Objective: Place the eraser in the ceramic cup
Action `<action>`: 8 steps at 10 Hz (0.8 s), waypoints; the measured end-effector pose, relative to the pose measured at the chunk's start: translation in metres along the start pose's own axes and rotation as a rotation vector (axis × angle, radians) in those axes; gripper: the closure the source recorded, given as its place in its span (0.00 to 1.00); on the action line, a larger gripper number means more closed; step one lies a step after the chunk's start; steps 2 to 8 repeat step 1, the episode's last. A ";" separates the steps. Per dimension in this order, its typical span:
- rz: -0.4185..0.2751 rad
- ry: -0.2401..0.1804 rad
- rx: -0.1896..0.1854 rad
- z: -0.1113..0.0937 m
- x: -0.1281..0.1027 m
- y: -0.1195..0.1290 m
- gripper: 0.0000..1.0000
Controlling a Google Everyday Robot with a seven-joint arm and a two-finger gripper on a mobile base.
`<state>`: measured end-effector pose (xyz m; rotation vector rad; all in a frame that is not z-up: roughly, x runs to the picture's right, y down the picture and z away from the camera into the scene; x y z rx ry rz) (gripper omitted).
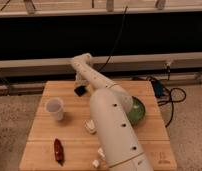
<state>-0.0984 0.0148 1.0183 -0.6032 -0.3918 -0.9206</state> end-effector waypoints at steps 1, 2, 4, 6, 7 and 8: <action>0.001 -0.004 -0.008 -0.002 -0.001 0.001 0.42; 0.001 -0.004 -0.008 -0.002 -0.001 0.001 0.42; 0.001 -0.004 -0.008 -0.002 -0.001 0.001 0.42; 0.001 -0.004 -0.008 -0.002 -0.001 0.001 0.42; 0.001 -0.004 -0.008 -0.002 -0.001 0.001 0.42; 0.001 -0.004 -0.008 -0.002 -0.001 0.001 0.42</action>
